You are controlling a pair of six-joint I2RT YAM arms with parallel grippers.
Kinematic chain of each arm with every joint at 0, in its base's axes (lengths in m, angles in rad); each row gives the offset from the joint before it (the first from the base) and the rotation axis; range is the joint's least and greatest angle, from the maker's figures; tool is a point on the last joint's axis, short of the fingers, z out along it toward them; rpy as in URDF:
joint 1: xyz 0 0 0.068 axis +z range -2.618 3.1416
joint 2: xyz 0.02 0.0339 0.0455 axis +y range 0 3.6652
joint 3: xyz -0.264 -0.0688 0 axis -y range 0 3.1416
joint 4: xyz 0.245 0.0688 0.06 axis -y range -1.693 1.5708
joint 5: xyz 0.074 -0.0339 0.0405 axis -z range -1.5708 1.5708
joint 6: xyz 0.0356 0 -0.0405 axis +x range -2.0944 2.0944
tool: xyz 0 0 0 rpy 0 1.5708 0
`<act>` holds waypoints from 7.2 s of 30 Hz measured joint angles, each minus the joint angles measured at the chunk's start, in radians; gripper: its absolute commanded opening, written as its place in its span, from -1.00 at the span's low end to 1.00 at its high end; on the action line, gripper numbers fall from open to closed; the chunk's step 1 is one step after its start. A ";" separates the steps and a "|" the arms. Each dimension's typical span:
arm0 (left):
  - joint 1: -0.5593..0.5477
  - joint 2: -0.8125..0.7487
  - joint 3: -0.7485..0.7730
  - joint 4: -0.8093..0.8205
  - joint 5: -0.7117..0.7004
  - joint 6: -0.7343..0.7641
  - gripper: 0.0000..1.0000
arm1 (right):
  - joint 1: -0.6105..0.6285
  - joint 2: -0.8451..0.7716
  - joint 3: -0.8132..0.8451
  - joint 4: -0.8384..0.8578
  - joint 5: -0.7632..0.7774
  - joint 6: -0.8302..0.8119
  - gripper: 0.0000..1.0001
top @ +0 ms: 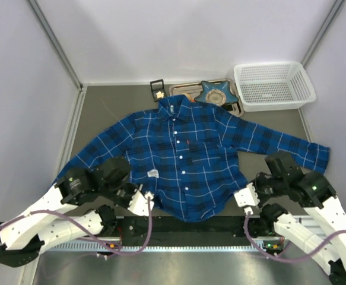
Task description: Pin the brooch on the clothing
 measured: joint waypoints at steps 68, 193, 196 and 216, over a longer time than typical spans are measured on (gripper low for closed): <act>0.789 1.550 0.967 1.081 -0.125 -1.236 0.01 | -0.314 1.275 0.880 0.418 -0.107 1.206 0.98; 0.235 0.257 -0.398 1.478 -0.075 0.158 -1.00 | -0.270 1.069 0.684 0.610 -0.531 1.759 0.89; 0.151 0.257 -0.464 1.575 -0.187 0.290 -1.00 | -0.244 1.069 0.619 0.679 -0.551 1.893 0.69; 0.076 0.270 -0.494 1.838 -0.341 0.537 -1.00 | -0.134 1.044 0.299 1.463 -0.699 2.553 -0.08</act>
